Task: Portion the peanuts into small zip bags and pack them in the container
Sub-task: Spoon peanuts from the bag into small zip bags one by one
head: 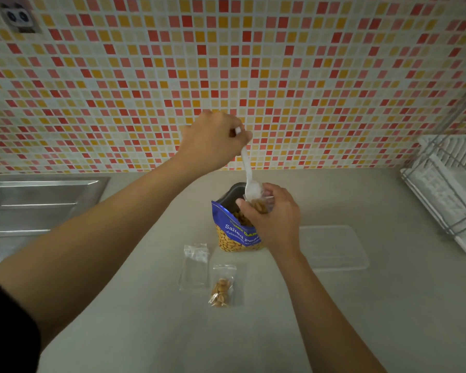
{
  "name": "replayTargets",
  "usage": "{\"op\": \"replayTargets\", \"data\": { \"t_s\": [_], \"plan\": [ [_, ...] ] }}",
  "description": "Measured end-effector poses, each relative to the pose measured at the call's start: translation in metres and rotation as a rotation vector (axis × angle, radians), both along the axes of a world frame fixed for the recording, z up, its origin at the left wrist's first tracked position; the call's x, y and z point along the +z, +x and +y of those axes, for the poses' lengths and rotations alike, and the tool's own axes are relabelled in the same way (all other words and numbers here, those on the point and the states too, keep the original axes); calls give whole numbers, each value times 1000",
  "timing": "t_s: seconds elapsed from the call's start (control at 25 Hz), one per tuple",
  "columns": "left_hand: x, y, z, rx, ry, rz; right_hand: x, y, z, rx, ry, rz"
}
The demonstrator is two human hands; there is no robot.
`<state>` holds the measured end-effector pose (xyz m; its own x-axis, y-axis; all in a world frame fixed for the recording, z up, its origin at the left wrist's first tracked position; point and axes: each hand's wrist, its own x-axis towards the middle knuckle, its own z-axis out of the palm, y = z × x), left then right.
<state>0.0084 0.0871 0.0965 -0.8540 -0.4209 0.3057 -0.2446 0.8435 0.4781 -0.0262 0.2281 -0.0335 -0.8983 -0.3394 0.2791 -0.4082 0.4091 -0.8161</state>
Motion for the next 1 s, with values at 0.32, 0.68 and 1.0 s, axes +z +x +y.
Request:
{"op": "replayTargets", "data": {
  "t_s": [0.32,0.68,1.0],
  "plan": [
    [-30,17,-30,129,314,-2,10,-7,23,-75,-173,-227],
    [-108,25,-2,80,100,-146,27,-7,41,-94,-179,-194],
    [-107,76,56,-21,317,108,35,4,38,-63,-229,-245]
  ]
}}
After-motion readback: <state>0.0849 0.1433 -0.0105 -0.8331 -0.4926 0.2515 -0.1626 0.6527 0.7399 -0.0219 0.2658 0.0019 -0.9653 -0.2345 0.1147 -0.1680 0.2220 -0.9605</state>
